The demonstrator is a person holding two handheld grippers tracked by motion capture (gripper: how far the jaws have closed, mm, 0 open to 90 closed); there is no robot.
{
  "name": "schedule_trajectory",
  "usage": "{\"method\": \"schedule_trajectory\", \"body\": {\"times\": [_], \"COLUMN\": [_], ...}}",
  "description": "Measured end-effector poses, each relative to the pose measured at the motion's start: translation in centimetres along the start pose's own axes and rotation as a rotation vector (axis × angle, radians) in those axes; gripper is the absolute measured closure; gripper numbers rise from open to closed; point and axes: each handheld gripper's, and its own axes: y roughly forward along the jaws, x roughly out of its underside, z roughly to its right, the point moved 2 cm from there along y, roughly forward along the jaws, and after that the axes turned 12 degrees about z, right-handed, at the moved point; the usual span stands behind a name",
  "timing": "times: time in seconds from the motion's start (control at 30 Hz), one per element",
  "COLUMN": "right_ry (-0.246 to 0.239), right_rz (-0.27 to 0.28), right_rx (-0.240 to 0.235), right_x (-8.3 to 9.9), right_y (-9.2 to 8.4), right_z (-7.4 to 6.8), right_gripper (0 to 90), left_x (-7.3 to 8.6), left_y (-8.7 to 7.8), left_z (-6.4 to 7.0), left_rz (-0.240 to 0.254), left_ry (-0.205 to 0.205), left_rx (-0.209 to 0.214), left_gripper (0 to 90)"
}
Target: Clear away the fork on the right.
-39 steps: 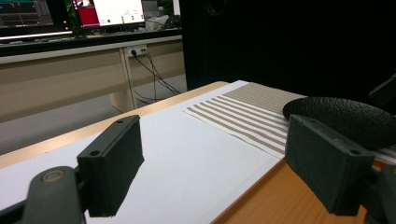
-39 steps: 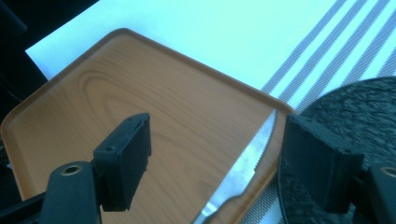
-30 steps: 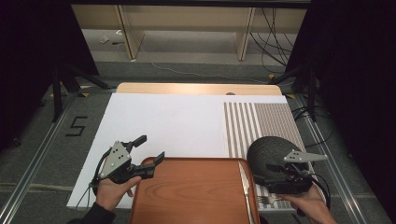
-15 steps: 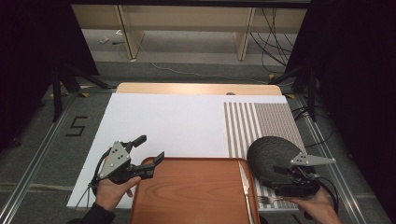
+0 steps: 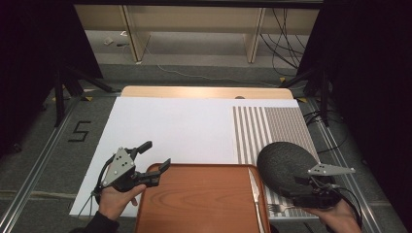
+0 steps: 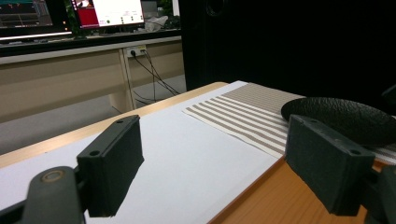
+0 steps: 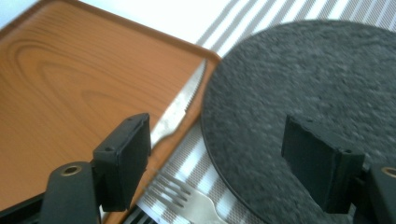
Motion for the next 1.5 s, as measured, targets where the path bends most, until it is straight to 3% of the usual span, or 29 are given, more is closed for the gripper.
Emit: {"method": "schedule_trajectory", "body": {"times": [0.2, 0.43, 0.63, 0.87, 1.27, 1.5], "right_ry": [-0.006, -0.038, -0.054, -0.038, -0.005, -0.016], "right_rz": [-0.032, -0.098, -0.155, -0.217, -0.307, -0.345], "right_rx": [0.029, 0.085, 0.107, 0.152, 0.19, 0.189], "right_x": [0.7, 1.7, 2.3, 3.2, 4.2, 4.6], "right_y": [-0.6, -0.9, -0.8, -1.1, -1.1, -0.8], "right_z": [0.4, 1.1, 1.6, 2.7, 3.7, 3.8], "right_gripper": [25.0, 25.1, 25.0, 25.0, 25.2, 24.7], "left_x": [0.1, 0.0, 0.0, 0.0, 0.0, 0.0], "left_y": [0.1, 0.1, 0.1, 0.2, 0.2, 0.2], "left_z": [0.2, 0.2, 0.2, 0.3, 0.2, 0.2], "left_rz": [-0.006, -0.004, -0.002, -0.006, -0.006, -0.005], "left_ry": [0.004, 0.003, 0.006, 0.01, 0.008, 0.009], "left_rx": [0.005, 0.006, 0.01, 0.012, 0.009, 0.011], "left_gripper": [18.8, 18.8, 18.8, 18.8, 18.8, 18.8]}}
